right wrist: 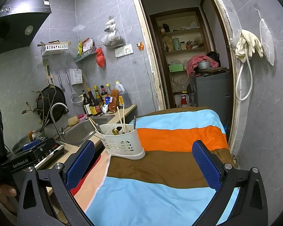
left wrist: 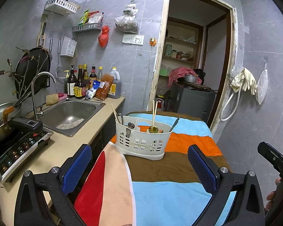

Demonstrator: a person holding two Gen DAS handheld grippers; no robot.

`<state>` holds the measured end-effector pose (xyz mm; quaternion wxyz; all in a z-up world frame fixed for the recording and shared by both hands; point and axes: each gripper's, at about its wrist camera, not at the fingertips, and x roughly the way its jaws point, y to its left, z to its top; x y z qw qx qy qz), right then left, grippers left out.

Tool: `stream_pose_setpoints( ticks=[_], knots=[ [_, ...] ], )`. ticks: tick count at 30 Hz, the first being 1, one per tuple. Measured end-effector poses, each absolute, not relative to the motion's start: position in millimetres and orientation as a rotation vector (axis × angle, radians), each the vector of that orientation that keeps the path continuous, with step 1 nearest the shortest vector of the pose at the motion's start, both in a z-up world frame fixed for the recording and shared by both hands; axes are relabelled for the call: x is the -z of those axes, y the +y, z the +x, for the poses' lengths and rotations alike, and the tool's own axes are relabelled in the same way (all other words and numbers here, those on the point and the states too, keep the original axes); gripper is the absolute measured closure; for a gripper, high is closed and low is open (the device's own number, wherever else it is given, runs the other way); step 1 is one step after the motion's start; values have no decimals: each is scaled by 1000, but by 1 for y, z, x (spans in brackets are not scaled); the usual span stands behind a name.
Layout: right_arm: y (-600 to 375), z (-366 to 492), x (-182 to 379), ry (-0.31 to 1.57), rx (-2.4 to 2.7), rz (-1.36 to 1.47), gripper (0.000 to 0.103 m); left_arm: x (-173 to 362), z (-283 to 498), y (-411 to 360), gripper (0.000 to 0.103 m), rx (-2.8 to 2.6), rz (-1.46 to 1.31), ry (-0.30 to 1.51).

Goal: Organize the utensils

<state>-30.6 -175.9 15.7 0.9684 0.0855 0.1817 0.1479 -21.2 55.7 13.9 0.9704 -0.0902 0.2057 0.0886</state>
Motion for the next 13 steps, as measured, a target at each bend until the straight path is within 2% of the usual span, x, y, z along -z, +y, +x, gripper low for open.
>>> stream_pose_setpoints(
  ticks=[13],
  knots=[
    [-164,-32,-6,396,-293,182,2,-7,-8,48,1,-175,-175,440]
  ],
)
